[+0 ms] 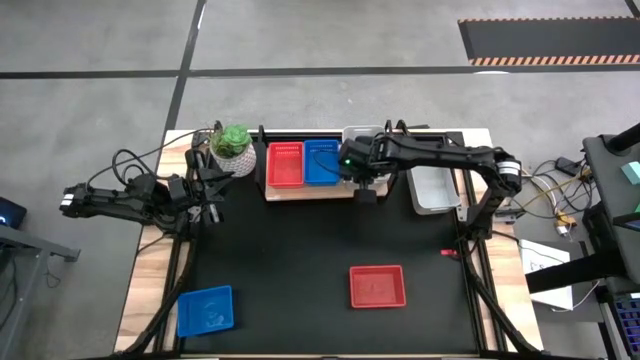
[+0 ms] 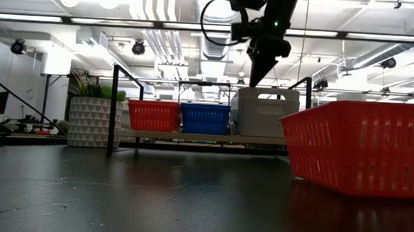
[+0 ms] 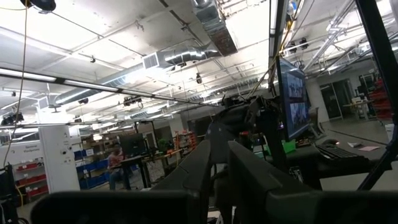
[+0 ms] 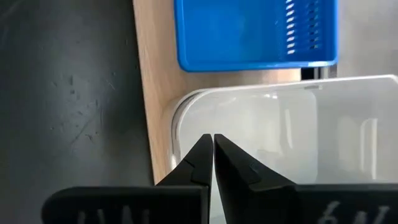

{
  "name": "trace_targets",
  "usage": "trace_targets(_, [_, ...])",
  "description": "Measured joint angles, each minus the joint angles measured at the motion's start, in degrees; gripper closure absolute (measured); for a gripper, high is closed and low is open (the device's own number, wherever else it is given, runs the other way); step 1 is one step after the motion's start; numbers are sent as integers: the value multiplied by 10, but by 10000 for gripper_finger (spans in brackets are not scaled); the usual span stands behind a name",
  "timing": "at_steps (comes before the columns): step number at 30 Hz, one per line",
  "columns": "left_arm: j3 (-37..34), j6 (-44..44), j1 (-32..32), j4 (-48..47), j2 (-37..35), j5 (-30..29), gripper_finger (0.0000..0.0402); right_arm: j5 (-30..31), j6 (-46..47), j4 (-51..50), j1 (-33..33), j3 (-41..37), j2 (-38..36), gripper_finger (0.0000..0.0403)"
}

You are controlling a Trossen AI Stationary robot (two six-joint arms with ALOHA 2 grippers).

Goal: Stack baskets on shelf by color
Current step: Stack the bottom white bin on top of the white bin on the shelf, then stack the blue basket on top of the blue basket on the shelf

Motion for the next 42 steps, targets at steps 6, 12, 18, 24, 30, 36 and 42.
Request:
trace_targets(6, [0,0,0,0,0,0,364,0,4,-3,21,18,-32,394])
trace_targets(12, [0,-1,0,1,2,0,364,-2,31,-2,61,7,-83,394])
trace_targets(18, [0,-5,0,1,15,0,364,-40,67,32,117,-41,-137,394])
trace_targets(24, [0,-16,0,27,45,0,364,-41,75,131,174,-132,-194,394])
trace_targets(30, [0,-69,0,83,93,1,364,-40,60,257,204,-234,-245,394])
trace_targets(36, [0,-157,0,110,151,3,364,-40,38,365,208,-323,-293,394])
trace_targets(42, [0,-298,-1,112,227,2,364,-41,1,458,208,-392,-337,394])
